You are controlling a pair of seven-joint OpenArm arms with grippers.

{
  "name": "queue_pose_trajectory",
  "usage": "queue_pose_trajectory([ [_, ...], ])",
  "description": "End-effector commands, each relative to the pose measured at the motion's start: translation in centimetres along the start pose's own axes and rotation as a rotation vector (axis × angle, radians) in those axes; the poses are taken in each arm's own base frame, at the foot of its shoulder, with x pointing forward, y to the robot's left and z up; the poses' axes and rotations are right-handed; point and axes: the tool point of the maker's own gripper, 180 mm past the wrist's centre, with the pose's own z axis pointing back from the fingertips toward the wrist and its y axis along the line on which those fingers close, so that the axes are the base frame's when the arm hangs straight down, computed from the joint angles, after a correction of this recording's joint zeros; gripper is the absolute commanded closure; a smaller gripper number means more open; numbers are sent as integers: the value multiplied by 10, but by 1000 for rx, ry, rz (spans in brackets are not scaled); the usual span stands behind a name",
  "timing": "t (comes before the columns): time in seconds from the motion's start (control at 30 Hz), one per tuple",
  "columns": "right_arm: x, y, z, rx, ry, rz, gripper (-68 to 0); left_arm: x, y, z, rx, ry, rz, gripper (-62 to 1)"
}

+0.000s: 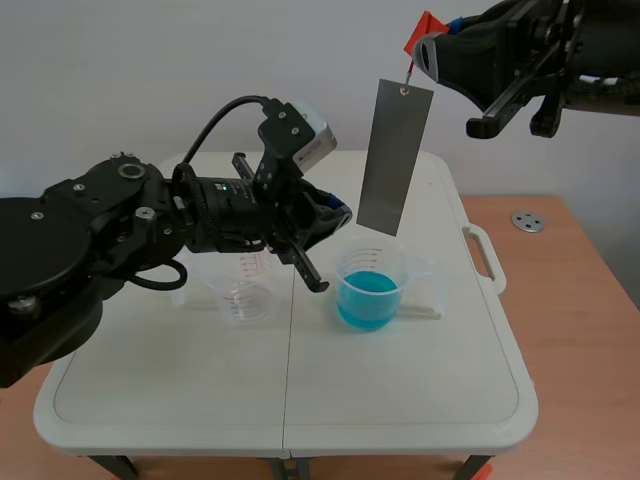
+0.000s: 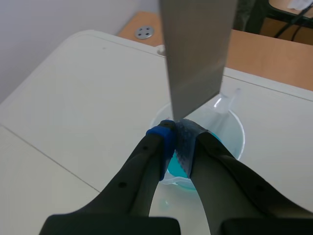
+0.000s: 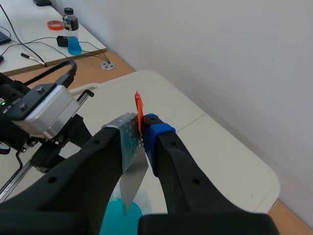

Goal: Hold the metal plate by the orange handle, dip it into the blue solution, take it out and point at it, then put the plate back in the beaker on the left.
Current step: 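Point at the plate with the left hand, then lower the plate into the blue solution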

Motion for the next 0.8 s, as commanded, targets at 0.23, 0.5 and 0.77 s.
queue_pose_trajectory([
  [0.23, 11, -1, 1, 4, -41, 2, -13, -15, 45, 80, 168, -4, 0, -14],
  [0.5, 9, -1, 1, 3, -40, -2, -13, -64, 70, 182, 324, 158, 29, -14],
  [0.77, -6, -1, -2, 12, -15, -45, -13, -129, 55, 269, 394, 394, 79, -14],
])
